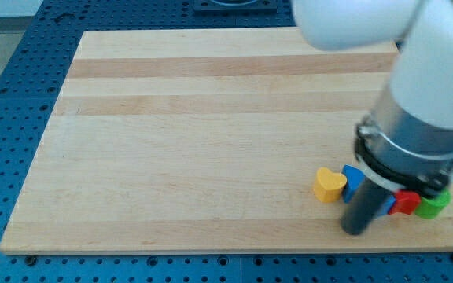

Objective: Move the group of blocks a bit up

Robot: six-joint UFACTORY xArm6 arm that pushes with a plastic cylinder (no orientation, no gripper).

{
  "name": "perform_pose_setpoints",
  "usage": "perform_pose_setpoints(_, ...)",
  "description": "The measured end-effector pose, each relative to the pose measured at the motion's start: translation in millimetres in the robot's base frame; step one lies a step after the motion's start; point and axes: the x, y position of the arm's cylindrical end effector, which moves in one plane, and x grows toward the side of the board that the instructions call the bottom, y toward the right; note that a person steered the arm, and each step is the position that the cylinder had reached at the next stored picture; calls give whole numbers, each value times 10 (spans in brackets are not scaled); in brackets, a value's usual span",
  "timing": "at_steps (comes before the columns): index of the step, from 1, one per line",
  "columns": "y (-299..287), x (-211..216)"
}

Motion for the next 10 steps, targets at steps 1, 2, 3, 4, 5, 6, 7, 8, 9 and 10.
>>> perform_pose_setpoints(1,-39,-9)
perform_pose_setpoints(2,-39,-9)
perform_pose_setpoints(3,43,262)
perform_pose_setpoints(4,213,294)
perform_pose_setpoints(5,243,294)
perform_pose_setpoints(6,653,162)
perform_pose_setpoints(7,645,104)
perform_pose_setpoints(8,522,-131)
perform_pose_setpoints(9,433,-216)
perform_pose_setpoints(10,358,-254)
